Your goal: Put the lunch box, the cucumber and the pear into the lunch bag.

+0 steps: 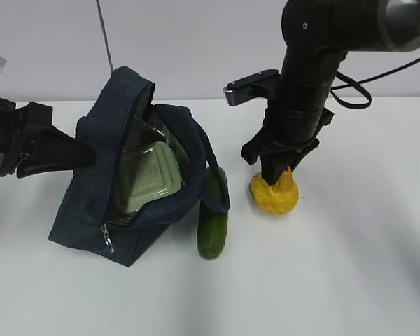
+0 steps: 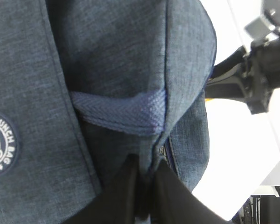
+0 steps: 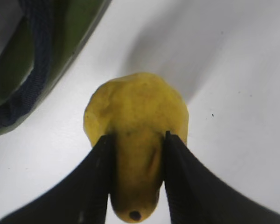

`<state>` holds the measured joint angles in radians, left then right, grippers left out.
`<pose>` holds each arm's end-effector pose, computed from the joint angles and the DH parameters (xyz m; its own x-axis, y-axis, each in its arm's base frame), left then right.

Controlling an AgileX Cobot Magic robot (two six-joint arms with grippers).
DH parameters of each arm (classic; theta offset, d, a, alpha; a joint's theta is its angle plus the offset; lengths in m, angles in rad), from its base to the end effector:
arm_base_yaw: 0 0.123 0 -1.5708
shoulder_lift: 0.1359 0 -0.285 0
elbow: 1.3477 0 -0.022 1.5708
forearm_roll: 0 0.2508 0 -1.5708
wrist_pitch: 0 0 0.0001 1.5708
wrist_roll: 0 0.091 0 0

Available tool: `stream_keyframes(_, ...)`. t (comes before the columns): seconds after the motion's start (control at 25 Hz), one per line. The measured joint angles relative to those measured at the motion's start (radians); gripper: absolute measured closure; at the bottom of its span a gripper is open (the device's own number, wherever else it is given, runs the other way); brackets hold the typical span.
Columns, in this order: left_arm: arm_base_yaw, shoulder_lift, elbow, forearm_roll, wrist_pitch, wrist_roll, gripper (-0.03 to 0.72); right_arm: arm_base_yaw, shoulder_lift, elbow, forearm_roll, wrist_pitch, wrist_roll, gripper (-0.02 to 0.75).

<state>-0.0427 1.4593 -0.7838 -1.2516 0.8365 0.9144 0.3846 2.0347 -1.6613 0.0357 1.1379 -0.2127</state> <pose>0.2637 -0.0755 0.2356 -0.8707 -0.1026 -0.4811 0.2895 0.6838 -0.6698 0.3890 0.1607 0.2186 -0.8246 -0.5456 -0.1498 -0.5521 0.8338 0.0027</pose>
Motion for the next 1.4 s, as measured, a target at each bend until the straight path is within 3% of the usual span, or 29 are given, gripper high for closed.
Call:
stream_keyframes(0.44,0.001,0.0,0.0,0.001,0.0,0.0,0.686,0.0,-0.064,-0.215,0.088,0.078,0.0,0.475)
stream_keyframes(0.64,0.001,0.0,0.0,0.001,0.0,0.0,0.686,0.0,-0.083,-0.309,0.269,0.071,-0.04,0.475)
stream_keyframes(0.84,0.001,0.0,0.0,0.001,0.0,0.0,0.686,0.004,-0.076,-0.32,0.448,-0.011,-0.106,0.477)
stream_keyframes(1.2,0.001,-0.004,0.0,0.002,-0.001,0.0,0.686,0.043,0.068,-0.32,0.505,-0.097,-0.172,0.477)
stream_keyframes(1.4,0.001,-0.004,0.0,0.002,-0.001,0.0,0.686,0.046,0.1,-0.32,0.511,-0.122,-0.186,0.355)
